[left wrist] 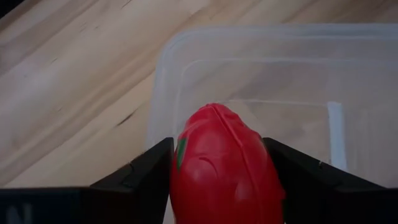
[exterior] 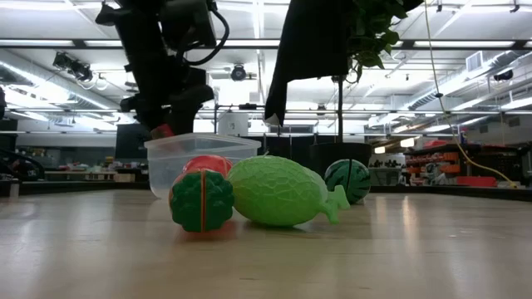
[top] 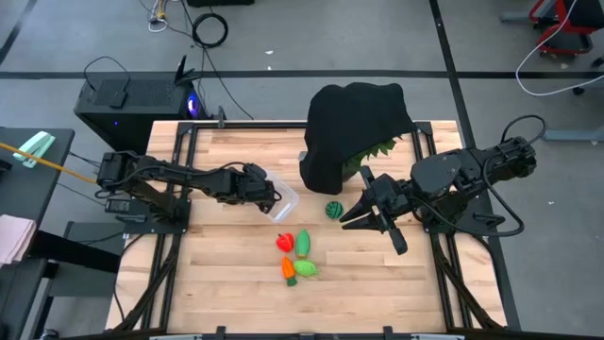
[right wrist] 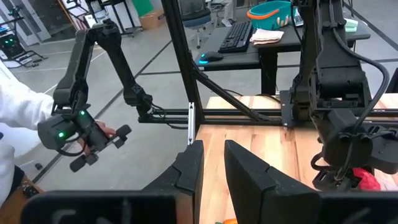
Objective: Pick and placing Produce into tupperware
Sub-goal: Put the red dragon fruit into the transparent bin, then put the orange carrot into the transparent bin
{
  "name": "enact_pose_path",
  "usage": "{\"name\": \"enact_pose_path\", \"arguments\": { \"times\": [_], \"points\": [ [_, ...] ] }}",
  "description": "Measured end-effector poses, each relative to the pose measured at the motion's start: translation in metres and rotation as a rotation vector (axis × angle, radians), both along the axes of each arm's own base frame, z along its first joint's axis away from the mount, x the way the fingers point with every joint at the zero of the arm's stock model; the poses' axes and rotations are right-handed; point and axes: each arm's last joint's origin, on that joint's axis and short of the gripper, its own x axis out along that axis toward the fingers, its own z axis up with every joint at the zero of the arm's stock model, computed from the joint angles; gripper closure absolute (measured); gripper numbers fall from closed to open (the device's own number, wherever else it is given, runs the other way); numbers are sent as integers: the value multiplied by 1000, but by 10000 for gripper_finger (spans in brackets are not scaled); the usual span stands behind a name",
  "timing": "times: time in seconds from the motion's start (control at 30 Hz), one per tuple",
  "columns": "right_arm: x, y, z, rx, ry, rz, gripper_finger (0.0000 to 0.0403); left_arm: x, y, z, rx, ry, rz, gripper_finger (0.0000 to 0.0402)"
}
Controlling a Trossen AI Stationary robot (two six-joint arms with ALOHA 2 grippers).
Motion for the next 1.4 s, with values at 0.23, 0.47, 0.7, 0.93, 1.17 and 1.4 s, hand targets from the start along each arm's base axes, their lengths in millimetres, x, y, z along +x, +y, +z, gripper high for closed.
{"name": "enact_pose_path", "arguments": {
  "times": [0.23,0.47,0.7,0.93,1.17,1.4],
  "points": [
    [0,0,0,-1,-1,0,332,2,7,1,9,-17,5,149],
    [0,0,0,1,0,0,332,2,14,1,15,0,-4,162],
    [0,0,0,1,0,0,331,2,13,1,4,2,-22,142],
    [0,0,0,1,0,0,332,2,13,1,4,2,-22,128],
    [0,0,0,1,0,0,331,4,13,1,5,-14,-23,130],
    [0,0,0,2,1,4,331,17,2,19,10,-110,-64,130]
  ]
}}
